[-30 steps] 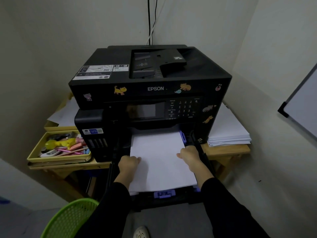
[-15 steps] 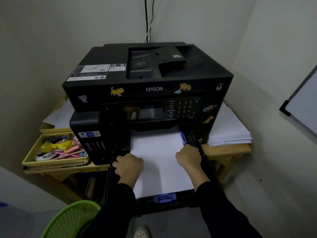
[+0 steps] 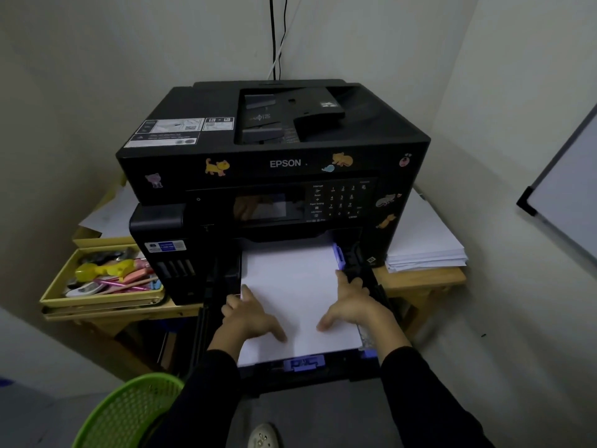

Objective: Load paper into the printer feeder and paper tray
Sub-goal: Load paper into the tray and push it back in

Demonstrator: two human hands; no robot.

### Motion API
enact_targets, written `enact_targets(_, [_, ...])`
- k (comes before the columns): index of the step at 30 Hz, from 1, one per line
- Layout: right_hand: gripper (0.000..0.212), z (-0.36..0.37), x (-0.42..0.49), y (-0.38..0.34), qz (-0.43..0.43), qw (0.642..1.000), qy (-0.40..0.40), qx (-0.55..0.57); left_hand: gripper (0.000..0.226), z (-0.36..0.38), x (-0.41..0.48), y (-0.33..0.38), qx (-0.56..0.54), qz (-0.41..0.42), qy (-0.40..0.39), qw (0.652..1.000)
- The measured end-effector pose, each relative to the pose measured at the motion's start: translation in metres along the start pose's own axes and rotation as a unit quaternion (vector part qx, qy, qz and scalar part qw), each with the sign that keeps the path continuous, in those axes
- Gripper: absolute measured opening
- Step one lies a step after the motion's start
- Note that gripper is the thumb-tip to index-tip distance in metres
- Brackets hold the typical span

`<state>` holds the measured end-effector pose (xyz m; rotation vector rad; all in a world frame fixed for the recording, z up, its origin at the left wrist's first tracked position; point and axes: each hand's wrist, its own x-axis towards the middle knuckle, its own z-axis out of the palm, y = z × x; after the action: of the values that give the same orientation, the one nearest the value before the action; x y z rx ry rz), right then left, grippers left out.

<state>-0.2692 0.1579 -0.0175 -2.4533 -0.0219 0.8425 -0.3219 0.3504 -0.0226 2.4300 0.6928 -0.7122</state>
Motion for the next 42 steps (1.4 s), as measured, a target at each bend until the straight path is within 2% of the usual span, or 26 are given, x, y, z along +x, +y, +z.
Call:
enact_targets(2, [0.139,0.002,-0.005,0.003,-0.015,0.995,-0.047,-0.082,0.147,0.003,-0.004,-0.002,0.076,0.022,-0.047,0.996])
enact_targets(4, [0.143,0.006,-0.008,0.003,-0.015,0.988,-0.073,-0.135,0.148,0.007,-0.008,-0.001,0.114,0.030,-0.078,0.990])
enact_targets(6, [0.142,0.013,-0.009,0.005,-0.019,0.985,-0.065,-0.156,0.144,0.012,-0.009,0.000,0.120,0.033,-0.081,0.989])
enact_targets(10, [0.135,0.020,-0.012,0.011,-0.044,0.988,0.000,-0.145,0.137,0.017,-0.009,-0.002,0.123,0.039,-0.017,0.991])
enact_targets(13, [0.134,0.019,-0.013,0.015,-0.059,0.991,0.004,-0.116,0.137,0.017,-0.009,-0.005,0.105,0.047,0.003,0.993])
enact_targets(15, [0.133,0.017,-0.012,0.016,-0.060,0.997,-0.005,-0.052,0.137,0.015,-0.008,-0.006,0.070,0.049,-0.007,0.996])
enact_targets(20, [0.100,0.019,-0.009,0.011,-0.055,0.992,0.048,0.098,0.108,0.014,-0.008,-0.006,-0.086,0.047,0.017,0.995])
enact_targets(24, [0.065,0.025,-0.011,0.011,-0.059,0.989,0.108,0.086,0.092,0.023,-0.010,-0.008,-0.070,0.073,0.039,0.994])
enact_targets(26, [0.060,0.028,-0.013,0.014,-0.060,0.990,0.113,0.062,0.084,0.029,-0.014,-0.010,-0.044,0.096,0.063,0.992])
enact_targets(28, [0.062,0.030,-0.016,0.018,-0.086,0.988,0.122,0.035,0.077,0.034,-0.018,-0.011,-0.039,0.146,0.091,0.984])
enact_targets(30, [0.065,0.031,-0.024,0.020,-0.134,0.986,0.092,0.039,0.073,0.036,-0.025,-0.012,-0.089,0.200,0.055,0.974])
enact_targets(33, [0.080,0.035,-0.040,0.024,-0.192,0.981,-0.015,0.021,0.094,0.038,-0.036,-0.016,-0.125,0.227,-0.077,0.963])
enact_targets(35, [0.097,0.041,-0.048,0.028,-0.203,0.976,-0.060,-0.048,0.111,0.044,-0.041,-0.017,-0.020,0.238,-0.104,0.965])
enact_targets(37, [0.116,0.050,-0.054,0.029,-0.207,0.967,-0.071,-0.132,0.123,0.054,-0.044,-0.017,0.115,0.246,-0.082,0.959])
enact_targets(39, [0.135,0.063,-0.059,0.028,-0.203,0.954,-0.051,-0.216,0.134,0.066,-0.050,-0.016,0.200,0.240,-0.035,0.949])
enact_targets(41, [0.136,0.078,-0.061,0.028,-0.196,0.942,0.009,-0.271,0.134,0.078,-0.054,-0.015,0.240,0.230,0.029,0.943])
enact_targets(42, [0.126,0.084,-0.061,0.028,-0.193,0.938,0.048,-0.284,0.128,0.082,-0.055,-0.014,0.255,0.226,0.061,0.938])
